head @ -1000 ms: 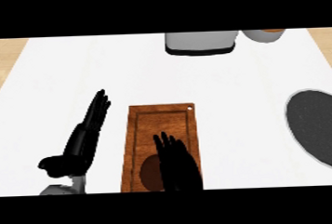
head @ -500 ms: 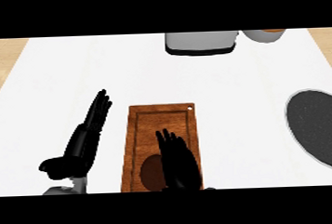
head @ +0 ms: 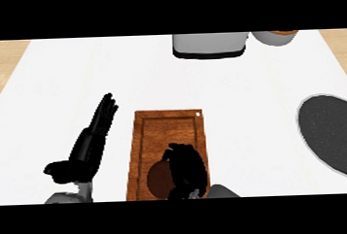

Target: Pick the cupcake from the cutting board and place it in the pan

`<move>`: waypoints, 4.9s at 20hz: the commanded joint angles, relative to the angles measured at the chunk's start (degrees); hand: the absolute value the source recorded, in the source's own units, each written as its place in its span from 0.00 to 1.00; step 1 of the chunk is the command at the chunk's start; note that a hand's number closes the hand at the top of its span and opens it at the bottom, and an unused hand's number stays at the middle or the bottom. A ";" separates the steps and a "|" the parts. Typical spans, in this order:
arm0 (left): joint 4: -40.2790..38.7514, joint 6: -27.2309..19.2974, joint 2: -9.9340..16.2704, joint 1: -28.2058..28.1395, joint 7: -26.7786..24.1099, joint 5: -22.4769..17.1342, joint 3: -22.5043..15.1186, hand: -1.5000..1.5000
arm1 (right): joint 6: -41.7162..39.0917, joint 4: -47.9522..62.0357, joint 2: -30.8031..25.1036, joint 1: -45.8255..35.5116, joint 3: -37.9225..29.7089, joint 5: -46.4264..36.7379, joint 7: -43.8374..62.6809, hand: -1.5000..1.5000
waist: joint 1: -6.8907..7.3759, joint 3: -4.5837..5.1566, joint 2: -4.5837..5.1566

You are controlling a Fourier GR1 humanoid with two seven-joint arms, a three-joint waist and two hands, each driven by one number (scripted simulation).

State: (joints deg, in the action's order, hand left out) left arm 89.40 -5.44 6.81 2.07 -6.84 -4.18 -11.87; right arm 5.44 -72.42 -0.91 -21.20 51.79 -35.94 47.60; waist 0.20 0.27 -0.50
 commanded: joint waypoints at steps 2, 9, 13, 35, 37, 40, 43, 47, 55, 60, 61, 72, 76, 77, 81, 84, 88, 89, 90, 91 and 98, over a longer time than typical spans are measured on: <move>2.52 -1.17 -1.87 -0.13 1.56 1.50 -0.95 0.50 | 0.06 7.22 0.86 -0.82 1.13 -1.09 -4.63 1.00 | 0.21 -0.28 0.51; -0.35 2.29 -0.92 -0.78 -0.91 0.90 1.33 0.50 | 7.21 8.43 0.85 -3.43 4.03 -3.84 -3.89 1.00 | 0.31 -0.27 0.55; 0.11 -1.14 -3.59 0.44 0.51 3.46 -0.22 0.50 | 9.01 -1.45 -1.64 1.03 1.42 -13.62 -1.25 1.00 | -0.48 -0.27 0.42; 1.21 2.02 -1.48 -0.81 0.60 1.05 2.99 0.50 | 21.34 -50.94 -32.28 26.00 -23.86 -20.79 5.87 1.00 | -1.22 -0.33 0.41; -0.36 3.57 -0.28 -2.77 -2.15 1.17 3.45 0.50 | 22.64 -49.89 -30.65 27.63 -25.71 -17.65 4.83 1.00 | -0.77 -0.31 0.48; 0.26 1.58 -2.72 -1.63 -1.11 2.79 1.69 0.50 | 28.58 -47.05 -30.27 31.98 -28.90 -14.61 -0.79 1.00 | -0.70 -0.32 0.45; 0.57 1.58 -2.39 -1.00 0.09 2.75 2.38 0.50 | 31.62 -40.43 -33.16 31.78 -37.11 -6.69 -7.67 1.00 | -0.49 -0.34 0.50; 6.58 4.27 0.13 -2.31 4.54 0.21 3.22 0.50 | 36.83 -27.49 -34.13 28.22 -43.27 -1.00 -18.11 1.00 | 0.35 -0.41 0.52; -2.84 3.11 -3.06 0.08 -1.05 2.44 2.57 0.50 | 45.41 -4.27 -33.18 19.04 -52.39 9.36 -36.91 1.00 | 0.53 -0.47 0.90; 1.10 2.78 -3.13 -1.37 1.44 2.35 2.45 0.50 | 42.40 8.81 -33.73 13.20 -60.16 20.94 -54.79 1.00 | 0.38 -0.43 0.67; -0.15 1.09 -4.07 -0.50 0.16 4.63 1.79 0.50 | 39.97 13.80 -33.03 10.12 -60.50 21.58 -57.17 1.00 | 0.42 -0.39 0.69; -2.17 2.54 -5.10 1.02 -1.25 4.14 0.99 0.50 | 10.66 37.74 -36.63 -1.46 -56.81 22.97 -55.70 0.00 | 2.67 -0.51 1.44; 0.61 5.95 -1.29 -0.79 -0.37 1.96 3.12 0.50 | 6.71 48.12 -39.20 -7.96 -61.43 24.92 -65.05 0.00 | 2.63 -0.56 1.31; -3.63 4.21 -3.76 2.19 -1.05 2.57 3.31 0.50 | 11.17 50.73 -34.45 -10.16 -60.31 22.94 -65.84 0.00 | 1.89 -0.48 1.27; 2.53 2.37 -3.15 0.66 2.72 4.04 2.57 0.50 | 13.86 46.93 -32.70 -8.37 -67.36 29.88 -75.33 0.00 | 0.93 -0.49 0.83; 3.50 3.90 -2.85 0.25 3.30 2.51 2.77 0.50 | 10.04 49.62 -36.26 -9.05 -72.79 34.47 -79.58 0.00 | 0.95 -0.50 0.95; 2.91 4.93 -1.10 -1.50 1.98 2.06 4.72 0.50 | 1.81 50.26 -38.38 -5.53 -76.48 39.16 -81.41 0.00 | 0.19 -0.35 0.60; -1.69 3.63 -3.49 1.39 -0.37 3.84 3.44 0.50 | -0.05 52.91 -38.53 -7.51 -77.01 39.60 -81.20 0.00 | 0.35 -0.39 0.86; 2.18 4.24 -2.79 0.13 2.71 2.36 3.72 0.50 | -4.13 52.99 -41.27 -5.54 -78.47 41.10 -82.68 0.00 | 0.32 -0.41 0.75; 0.95 2.10 -4.07 0.69 1.66 3.65 3.90 0.50 | -6.22 52.02 -40.63 -3.37 -78.53 41.85 -83.33 0.00 | -0.14 -0.35 0.61; -2.05 4.78 -3.01 -0.26 -1.28 2.88 4.74 0.50 | -24.52 50.58 -43.12 6.74 -79.71 45.57 -90.37 0.00 | -0.46 -0.29 0.54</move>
State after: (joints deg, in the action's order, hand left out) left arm 90.42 -1.92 3.60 1.10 -5.77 -0.68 -8.23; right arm -11.59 -21.64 -42.63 -18.39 -27.25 8.06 -39.35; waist -0.22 -0.06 0.01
